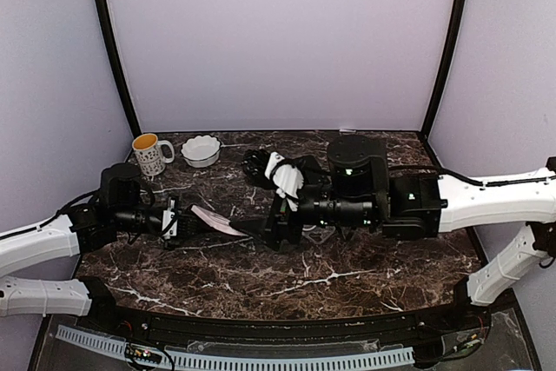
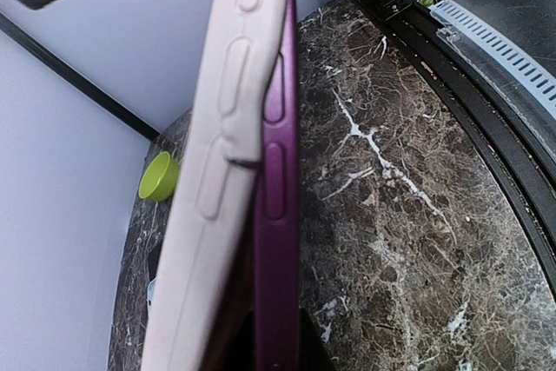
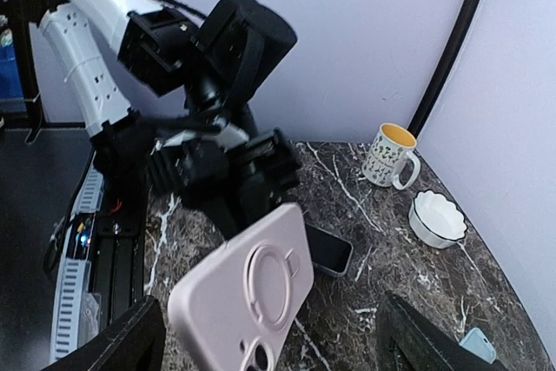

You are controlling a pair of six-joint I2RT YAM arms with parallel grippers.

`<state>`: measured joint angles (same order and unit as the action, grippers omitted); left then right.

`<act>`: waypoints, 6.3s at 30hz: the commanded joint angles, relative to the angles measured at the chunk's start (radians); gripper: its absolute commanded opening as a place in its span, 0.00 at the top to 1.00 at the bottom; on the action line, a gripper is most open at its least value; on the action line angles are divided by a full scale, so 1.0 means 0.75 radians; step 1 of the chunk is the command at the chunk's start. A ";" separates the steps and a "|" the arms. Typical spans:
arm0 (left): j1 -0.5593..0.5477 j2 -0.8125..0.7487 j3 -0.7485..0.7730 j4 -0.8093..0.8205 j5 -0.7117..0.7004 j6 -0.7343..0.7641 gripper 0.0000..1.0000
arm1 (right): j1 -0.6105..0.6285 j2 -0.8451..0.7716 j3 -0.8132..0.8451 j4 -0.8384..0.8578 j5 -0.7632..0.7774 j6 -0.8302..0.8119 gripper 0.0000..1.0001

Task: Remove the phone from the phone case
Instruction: Remove the phone case from the phone, then place the phone case at the center of the board, then place the phone at the center of the board.

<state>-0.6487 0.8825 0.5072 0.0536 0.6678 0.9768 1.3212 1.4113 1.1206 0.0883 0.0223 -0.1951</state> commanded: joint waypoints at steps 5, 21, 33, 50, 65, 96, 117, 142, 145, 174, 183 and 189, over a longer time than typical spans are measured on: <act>-0.033 0.048 0.050 0.034 -0.025 -0.026 1.00 | 0.046 0.215 0.351 -0.392 0.139 0.156 0.17; -0.077 0.087 0.075 -0.034 -0.087 0.037 1.00 | 0.058 0.608 0.907 -0.889 0.201 0.313 0.21; -0.131 0.062 0.049 -0.060 -0.143 0.136 1.00 | -0.129 0.447 0.767 -0.808 -0.116 0.478 0.27; -0.151 0.106 0.074 -0.111 -0.144 0.118 1.00 | -0.071 0.660 0.869 -0.889 -0.158 0.539 0.29; -0.158 0.103 0.071 -0.105 -0.206 0.121 1.00 | -0.067 0.732 0.891 -0.985 -0.034 0.457 0.52; -0.158 0.068 0.052 -0.076 -0.279 0.136 1.00 | -0.081 0.620 0.705 -1.025 0.223 0.477 1.00; -0.159 0.060 0.048 -0.081 -0.286 0.140 1.00 | -0.190 0.379 0.410 -0.974 0.314 0.572 1.00; -0.158 0.076 0.089 -0.164 -0.169 0.093 1.00 | -1.373 -0.160 -0.476 -0.340 -0.400 0.840 1.00; -0.158 0.083 0.094 -0.182 -0.146 0.084 1.00 | -1.448 -0.104 -0.511 -0.293 -0.507 0.852 1.00; -0.146 0.896 0.699 -0.929 0.244 -0.169 1.00 | -1.197 -0.403 -0.434 -0.426 -0.345 0.571 0.02; -0.140 1.333 1.075 -1.132 0.171 -0.402 0.97 | -1.129 -0.486 -0.473 -0.385 -0.347 0.575 0.02; -0.095 1.500 1.207 -1.182 0.097 -0.486 0.96 | -1.114 -0.538 -0.491 -0.361 -0.354 0.605 0.02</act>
<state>-0.7410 1.9709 1.3479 -0.7589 0.7677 0.6777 0.4728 1.0397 0.7658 -0.2424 -0.2321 0.2455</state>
